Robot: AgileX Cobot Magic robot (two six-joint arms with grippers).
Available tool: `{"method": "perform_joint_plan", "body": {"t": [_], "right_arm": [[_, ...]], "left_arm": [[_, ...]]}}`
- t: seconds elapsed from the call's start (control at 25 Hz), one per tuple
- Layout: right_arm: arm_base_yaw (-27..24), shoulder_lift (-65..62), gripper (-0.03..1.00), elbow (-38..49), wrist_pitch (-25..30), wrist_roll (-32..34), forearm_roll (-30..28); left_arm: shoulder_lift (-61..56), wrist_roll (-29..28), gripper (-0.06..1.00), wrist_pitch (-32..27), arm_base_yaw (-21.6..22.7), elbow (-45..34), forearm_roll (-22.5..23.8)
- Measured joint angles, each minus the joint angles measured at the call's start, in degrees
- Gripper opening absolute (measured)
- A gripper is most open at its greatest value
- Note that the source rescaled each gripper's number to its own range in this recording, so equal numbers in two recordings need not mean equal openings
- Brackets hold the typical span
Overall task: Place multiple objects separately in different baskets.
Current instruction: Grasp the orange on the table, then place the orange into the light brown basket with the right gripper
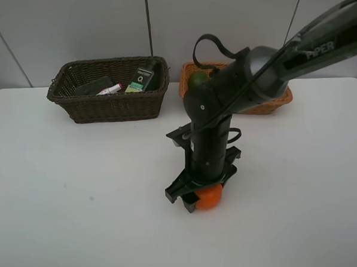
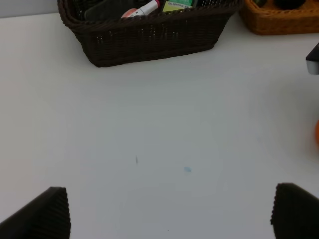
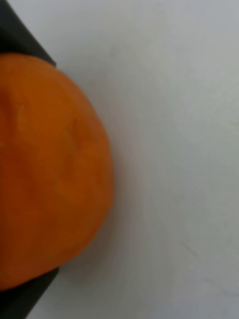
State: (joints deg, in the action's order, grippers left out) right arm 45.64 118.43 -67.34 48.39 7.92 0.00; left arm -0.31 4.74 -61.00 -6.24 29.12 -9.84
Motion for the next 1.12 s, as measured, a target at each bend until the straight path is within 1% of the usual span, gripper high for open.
{"method": "perform_joint_plan", "body": {"t": [0.16,0.28,0.44,0.52,0.64,0.8,0.88,1.0,1.12], "right_arm": [[0.00,-1.00,0.27,0.00,1.80,0.06,0.00],[0.00,-4.64,0.27,-0.18,2.16,0.06,0.00],[-1.66,-9.61,0.27,-3.76,3.09,0.06,-1.39],[-4.00,-10.68,0.27,-7.38,4.11,0.06,-1.69],[-9.17,-10.57,0.27,-12.80,4.84,0.06,-2.99],[-18.25,-9.09,0.27,-18.47,3.71,0.02,-3.86],[-23.04,-7.48,0.27,-20.13,2.28,0.02,-4.01],[-28.82,-5.26,0.27,-20.71,-0.16,0.02,-3.80],[-32.65,-3.38,0.27,-20.71,-0.47,0.02,-2.39]], "left_arm": [[0.00,0.00,0.99,0.00,0.00,0.00,0.00],[0.00,0.00,0.99,0.00,0.00,0.00,0.00],[0.00,0.00,0.99,0.00,0.00,0.00,0.00],[0.00,0.00,0.99,0.00,0.00,0.00,0.00],[0.00,0.00,0.99,0.00,0.00,0.00,0.00],[0.00,0.00,0.99,0.00,0.00,0.00,0.00],[0.00,0.00,0.99,0.00,0.00,0.00,0.00],[0.00,0.00,0.99,0.00,0.00,0.00,0.00],[0.00,0.00,0.99,0.00,0.00,0.00,0.00]]}}
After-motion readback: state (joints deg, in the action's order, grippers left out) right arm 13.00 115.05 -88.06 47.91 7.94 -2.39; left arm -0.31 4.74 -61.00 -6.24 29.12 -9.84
